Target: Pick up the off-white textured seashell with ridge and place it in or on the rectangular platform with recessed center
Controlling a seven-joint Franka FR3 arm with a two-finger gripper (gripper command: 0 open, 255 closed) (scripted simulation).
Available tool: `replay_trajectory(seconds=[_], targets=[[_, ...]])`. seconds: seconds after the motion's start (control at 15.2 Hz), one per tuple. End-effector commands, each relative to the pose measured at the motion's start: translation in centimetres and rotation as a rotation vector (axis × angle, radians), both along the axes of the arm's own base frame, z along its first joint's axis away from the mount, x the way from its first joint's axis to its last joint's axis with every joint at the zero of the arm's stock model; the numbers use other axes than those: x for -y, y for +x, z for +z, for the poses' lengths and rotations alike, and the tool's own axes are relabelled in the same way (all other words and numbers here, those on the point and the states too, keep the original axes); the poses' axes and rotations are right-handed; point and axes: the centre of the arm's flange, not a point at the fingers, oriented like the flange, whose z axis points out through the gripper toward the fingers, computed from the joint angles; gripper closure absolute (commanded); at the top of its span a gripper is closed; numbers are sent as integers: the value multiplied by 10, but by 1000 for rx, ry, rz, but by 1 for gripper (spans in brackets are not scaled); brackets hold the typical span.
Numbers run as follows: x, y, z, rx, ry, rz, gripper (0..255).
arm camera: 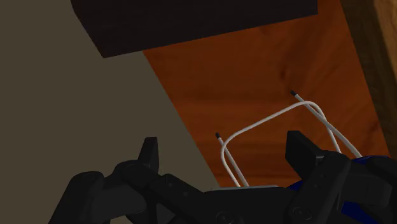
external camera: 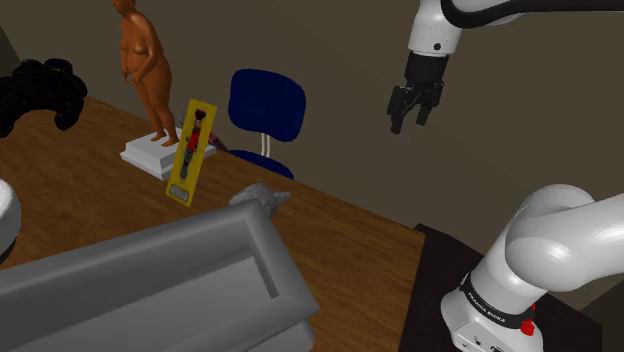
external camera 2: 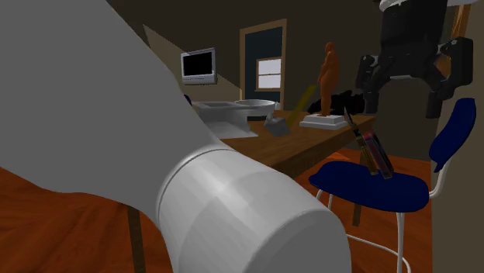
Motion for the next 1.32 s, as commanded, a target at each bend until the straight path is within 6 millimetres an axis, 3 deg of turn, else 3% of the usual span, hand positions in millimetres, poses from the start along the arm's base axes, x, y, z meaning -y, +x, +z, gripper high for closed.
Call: replay_trajectory(seconds=[0.0, 0.66, 1.25], targets=[[0, 0, 0, 0, 0, 0, 0], [-109, 26, -25, 101, 87, 253, 0], [-211, 26, -37, 193, 165, 481, 0]])
